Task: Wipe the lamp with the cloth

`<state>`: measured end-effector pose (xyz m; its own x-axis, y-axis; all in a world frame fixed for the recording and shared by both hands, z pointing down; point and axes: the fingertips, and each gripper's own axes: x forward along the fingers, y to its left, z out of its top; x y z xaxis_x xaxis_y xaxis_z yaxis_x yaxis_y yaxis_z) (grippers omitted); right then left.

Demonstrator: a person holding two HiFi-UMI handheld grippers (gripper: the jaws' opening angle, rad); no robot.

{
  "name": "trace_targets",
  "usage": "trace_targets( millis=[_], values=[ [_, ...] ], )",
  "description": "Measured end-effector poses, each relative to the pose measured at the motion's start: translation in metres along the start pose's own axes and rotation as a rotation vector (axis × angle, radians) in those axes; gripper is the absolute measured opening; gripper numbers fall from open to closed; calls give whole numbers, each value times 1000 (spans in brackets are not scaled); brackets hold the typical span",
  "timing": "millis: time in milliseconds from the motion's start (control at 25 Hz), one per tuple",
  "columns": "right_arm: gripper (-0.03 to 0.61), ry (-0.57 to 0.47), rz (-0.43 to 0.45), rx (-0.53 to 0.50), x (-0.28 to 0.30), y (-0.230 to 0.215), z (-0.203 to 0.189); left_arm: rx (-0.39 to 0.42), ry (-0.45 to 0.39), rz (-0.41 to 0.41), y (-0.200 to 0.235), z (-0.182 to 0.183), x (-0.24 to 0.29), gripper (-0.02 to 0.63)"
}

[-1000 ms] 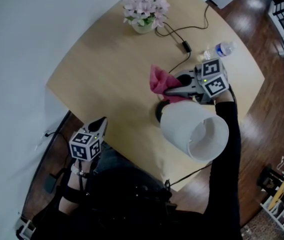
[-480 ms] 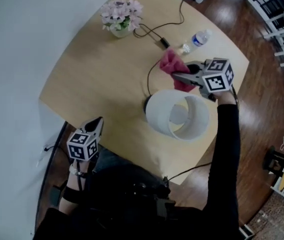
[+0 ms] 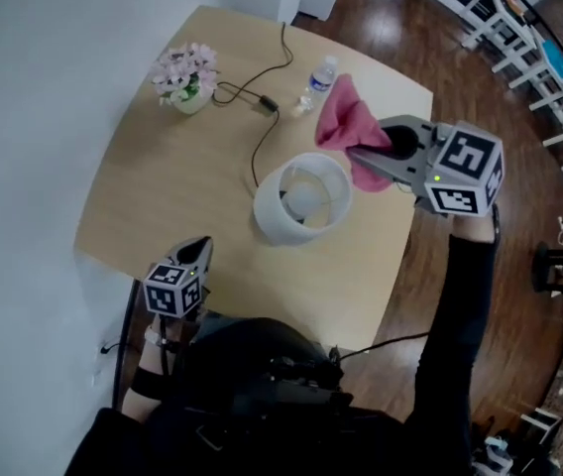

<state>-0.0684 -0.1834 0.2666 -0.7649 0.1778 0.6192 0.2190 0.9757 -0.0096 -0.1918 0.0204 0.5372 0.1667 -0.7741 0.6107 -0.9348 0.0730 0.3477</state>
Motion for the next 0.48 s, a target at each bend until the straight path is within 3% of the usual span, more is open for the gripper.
trace_targets(
  millis=[120, 320, 480],
  values=[
    [74, 98, -49, -73, 11, 20, 15, 42, 3, -41, -14, 6, 1, 5],
    [74, 256, 5, -219, 49, 58, 24, 71, -22, -82, -26, 14, -10, 5],
    [74, 324, 71, -285, 69, 88, 27, 73, -20, -106, -27, 10, -13, 5]
  ],
)
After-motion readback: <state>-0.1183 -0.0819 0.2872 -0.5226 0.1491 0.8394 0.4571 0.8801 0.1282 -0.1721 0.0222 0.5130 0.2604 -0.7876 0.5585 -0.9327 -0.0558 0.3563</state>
